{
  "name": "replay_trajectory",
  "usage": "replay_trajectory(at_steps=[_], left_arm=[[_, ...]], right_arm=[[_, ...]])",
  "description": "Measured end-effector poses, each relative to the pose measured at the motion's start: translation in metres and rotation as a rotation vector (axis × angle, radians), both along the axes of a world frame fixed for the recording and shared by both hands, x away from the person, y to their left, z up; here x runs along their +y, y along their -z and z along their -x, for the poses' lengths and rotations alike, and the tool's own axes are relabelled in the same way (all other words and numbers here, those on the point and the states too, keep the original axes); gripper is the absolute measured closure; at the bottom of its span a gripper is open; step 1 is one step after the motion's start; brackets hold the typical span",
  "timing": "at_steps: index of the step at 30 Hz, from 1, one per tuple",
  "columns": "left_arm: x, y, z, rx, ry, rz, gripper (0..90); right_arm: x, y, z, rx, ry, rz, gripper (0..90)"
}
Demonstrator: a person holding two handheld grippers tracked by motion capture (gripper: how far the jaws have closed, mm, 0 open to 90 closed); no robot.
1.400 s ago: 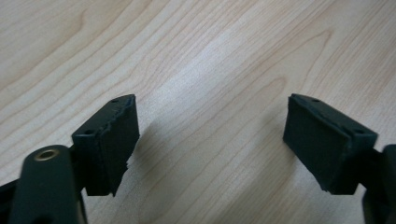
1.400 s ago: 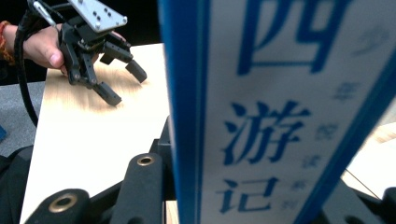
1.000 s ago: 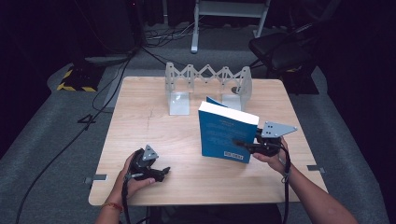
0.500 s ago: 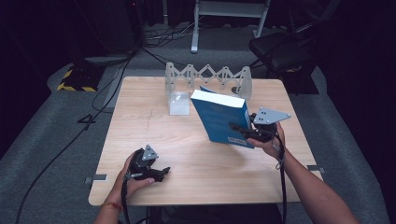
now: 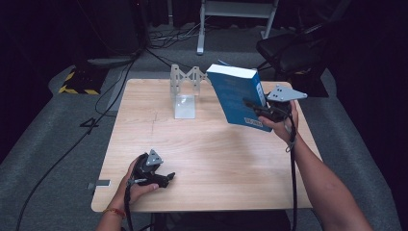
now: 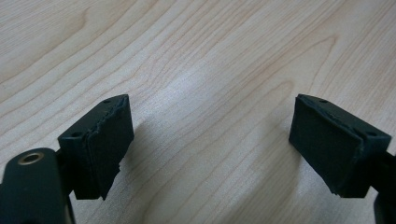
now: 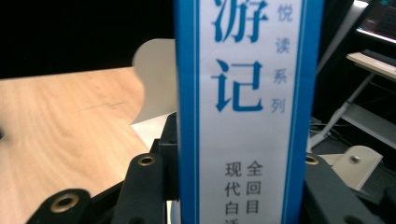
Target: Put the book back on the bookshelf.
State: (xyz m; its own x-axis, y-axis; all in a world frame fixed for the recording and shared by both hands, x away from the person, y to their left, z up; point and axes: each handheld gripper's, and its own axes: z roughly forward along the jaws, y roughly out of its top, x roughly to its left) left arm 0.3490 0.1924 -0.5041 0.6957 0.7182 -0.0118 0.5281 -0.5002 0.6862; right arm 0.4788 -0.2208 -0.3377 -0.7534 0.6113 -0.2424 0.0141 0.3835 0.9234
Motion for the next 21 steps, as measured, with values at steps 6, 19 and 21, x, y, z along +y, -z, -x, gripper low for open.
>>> replay_trajectory(at_steps=[6, 19, 21], left_arm=[[0.001, 0.000, 0.000, 0.001, 0.006, 0.000, 14.1], [0.001, 0.000, 0.001, 0.001, 0.019, 0.002, 14.0], [0.001, 0.000, 0.001, 0.003, 0.023, 0.007, 14.0]], right_arm=[[-0.004, -0.005, -0.019, -0.014, 0.085, 0.006, 62.1], [0.004, 0.002, -0.049, 0.013, 0.219, 0.011, 62.0], [0.007, 0.005, -0.053, 0.011, 0.257, -0.010, 62.0]])
